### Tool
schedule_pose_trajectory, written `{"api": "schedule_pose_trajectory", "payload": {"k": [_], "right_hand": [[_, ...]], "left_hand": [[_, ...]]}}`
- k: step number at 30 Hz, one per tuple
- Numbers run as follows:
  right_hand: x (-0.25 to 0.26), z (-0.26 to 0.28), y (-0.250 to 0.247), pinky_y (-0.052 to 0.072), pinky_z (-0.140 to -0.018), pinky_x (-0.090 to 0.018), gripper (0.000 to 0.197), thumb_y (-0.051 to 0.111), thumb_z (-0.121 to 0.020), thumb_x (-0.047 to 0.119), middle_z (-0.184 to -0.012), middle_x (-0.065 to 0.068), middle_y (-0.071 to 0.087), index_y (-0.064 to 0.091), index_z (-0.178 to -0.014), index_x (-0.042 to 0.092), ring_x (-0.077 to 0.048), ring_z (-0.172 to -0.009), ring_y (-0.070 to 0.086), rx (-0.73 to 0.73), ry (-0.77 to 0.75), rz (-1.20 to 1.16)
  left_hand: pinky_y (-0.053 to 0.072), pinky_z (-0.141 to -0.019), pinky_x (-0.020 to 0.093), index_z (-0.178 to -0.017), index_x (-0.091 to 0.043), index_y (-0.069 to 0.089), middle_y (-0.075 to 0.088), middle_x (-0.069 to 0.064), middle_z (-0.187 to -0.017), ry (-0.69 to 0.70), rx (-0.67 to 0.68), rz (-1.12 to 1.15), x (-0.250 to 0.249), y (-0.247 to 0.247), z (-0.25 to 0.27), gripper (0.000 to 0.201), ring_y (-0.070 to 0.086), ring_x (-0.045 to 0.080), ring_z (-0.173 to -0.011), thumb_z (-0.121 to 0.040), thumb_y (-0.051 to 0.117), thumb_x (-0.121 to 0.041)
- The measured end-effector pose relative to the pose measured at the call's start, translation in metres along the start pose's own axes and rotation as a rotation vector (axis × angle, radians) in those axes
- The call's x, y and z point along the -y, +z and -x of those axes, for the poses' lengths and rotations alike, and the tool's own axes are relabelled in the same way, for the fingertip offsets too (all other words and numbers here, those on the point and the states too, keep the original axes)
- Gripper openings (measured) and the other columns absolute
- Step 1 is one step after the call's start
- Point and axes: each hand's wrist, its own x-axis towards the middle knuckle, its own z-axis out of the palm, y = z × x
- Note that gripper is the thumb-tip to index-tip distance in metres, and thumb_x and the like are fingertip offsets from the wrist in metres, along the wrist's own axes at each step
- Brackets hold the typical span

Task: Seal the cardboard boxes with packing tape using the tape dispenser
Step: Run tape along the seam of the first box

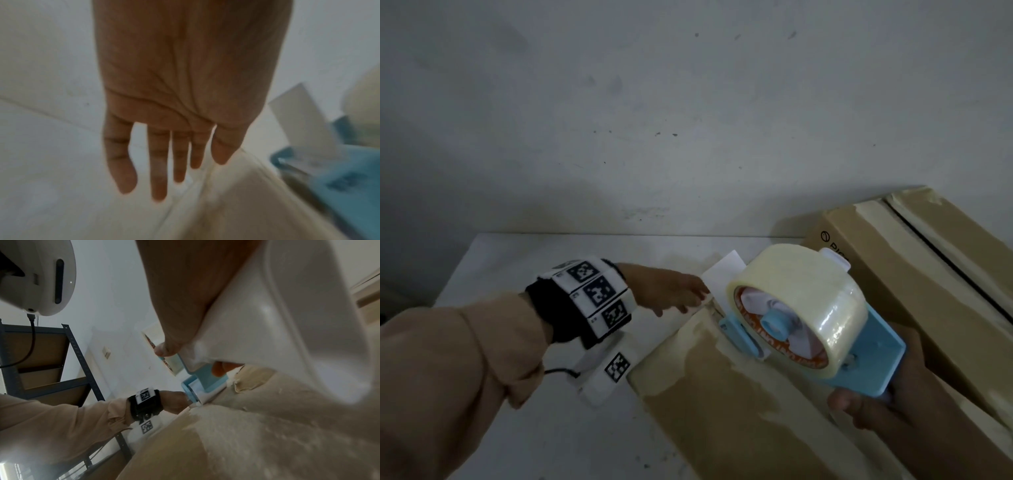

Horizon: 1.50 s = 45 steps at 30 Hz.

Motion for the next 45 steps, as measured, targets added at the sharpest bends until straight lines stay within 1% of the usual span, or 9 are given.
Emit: {"api": "schedule_pose_trajectory", "payload": {"k": [3,7,10,12,21,24,28,37,45], "right_hand": [[-0.001,0.001,-0.001,0.044,-0.051,-0.002,0.096,0.058,-0.036,0.088,-0.092,0.051,0.045,0.035,-0.108,0.030,0.015,-0.071,0.060,0.024,-0.002,-0.007],[-0.006,-0.002,0.000,0.045,-0.050,-0.003,0.061,0.061,-0.031,0.087,-0.092,0.046,0.049,0.035,-0.085,0.073,0.013,-0.069,0.060,-0.014,-0.001,-0.042],[-0.004,-0.002,0.001,0.044,-0.049,-0.003,0.082,0.062,-0.029,0.086,-0.087,0.049,0.048,0.037,-0.100,0.057,0.014,-0.066,0.060,0.010,-0.023,-0.069],[-0.003,-0.001,-0.001,0.044,-0.050,-0.002,0.094,0.060,-0.029,0.088,-0.085,0.053,0.044,0.037,-0.106,0.038,0.015,-0.067,0.059,0.010,-0.009,-0.042],[0.004,0.000,-0.002,0.043,-0.049,-0.002,0.093,0.065,-0.031,0.076,-0.091,0.054,0.042,0.033,-0.103,0.027,0.016,-0.069,0.058,0.039,0.003,0.056],[0.002,0.000,0.000,0.044,-0.050,-0.003,0.084,0.064,-0.041,0.058,-0.090,0.052,0.044,0.032,-0.108,0.019,0.017,-0.071,0.058,0.031,0.002,0.053],[-0.002,0.000,0.000,0.045,-0.053,-0.006,0.073,0.070,-0.051,0.043,-0.093,0.015,0.052,0.033,-0.109,0.020,0.015,-0.072,0.058,0.013,0.028,0.030],[-0.002,-0.001,0.000,0.043,-0.052,-0.005,0.066,0.075,-0.066,0.039,-0.087,0.011,0.047,0.029,-0.108,0.018,0.017,-0.067,0.057,0.015,0.045,0.034],[0.000,-0.002,-0.002,0.042,-0.051,-0.004,0.067,0.063,-0.054,0.036,-0.087,0.011,0.048,0.028,-0.108,0.019,0.018,-0.069,0.055,0.047,0.047,0.050]], "left_hand": [[0.035,-0.108,0.039,-0.140,-0.028,0.030,0.035,-0.003,-0.147,0.063,0.000,0.213,0.002,0.015,0.014,0.040,0.034,0.012,-0.133,-0.101,0.027,-0.024],[0.039,-0.102,0.038,-0.123,-0.036,0.038,0.041,-0.009,-0.141,0.088,0.010,0.396,0.007,0.016,0.019,0.038,0.039,0.004,-0.122,-0.086,0.039,-0.041],[0.036,-0.108,0.043,-0.142,-0.038,0.020,0.031,-0.006,-0.149,0.040,0.138,0.276,0.004,0.017,0.018,0.074,0.028,0.017,-0.138,-0.075,0.048,-0.043],[0.035,-0.109,0.044,-0.144,-0.038,0.013,0.031,-0.008,-0.148,0.024,0.162,0.187,0.003,0.017,0.017,0.071,0.029,0.017,-0.137,-0.087,0.055,-0.036],[0.043,-0.103,0.047,-0.124,-0.047,0.034,0.048,-0.014,-0.127,0.044,0.137,0.075,0.005,0.015,0.017,0.064,0.047,0.017,-0.125,-0.071,0.070,-0.041],[0.043,-0.103,0.047,-0.125,-0.047,0.026,0.044,-0.014,-0.127,0.022,0.148,0.076,0.001,0.017,0.019,0.055,0.046,0.014,-0.119,-0.087,0.061,-0.028],[0.046,-0.099,0.047,-0.133,-0.044,0.027,0.047,-0.011,-0.124,-0.006,0.183,0.050,-0.004,0.018,0.022,0.051,0.047,0.013,-0.115,-0.091,0.052,-0.030],[0.044,-0.102,0.044,-0.141,-0.034,0.027,0.046,-0.010,-0.128,-0.026,0.105,-0.030,-0.003,0.019,0.023,0.058,0.045,0.017,-0.126,-0.088,0.054,-0.036],[0.049,-0.096,0.042,-0.134,-0.032,0.038,0.053,-0.006,-0.123,-0.068,0.152,-0.037,-0.002,0.019,0.023,0.043,0.050,0.014,-0.114,-0.092,0.046,-0.040]]}}
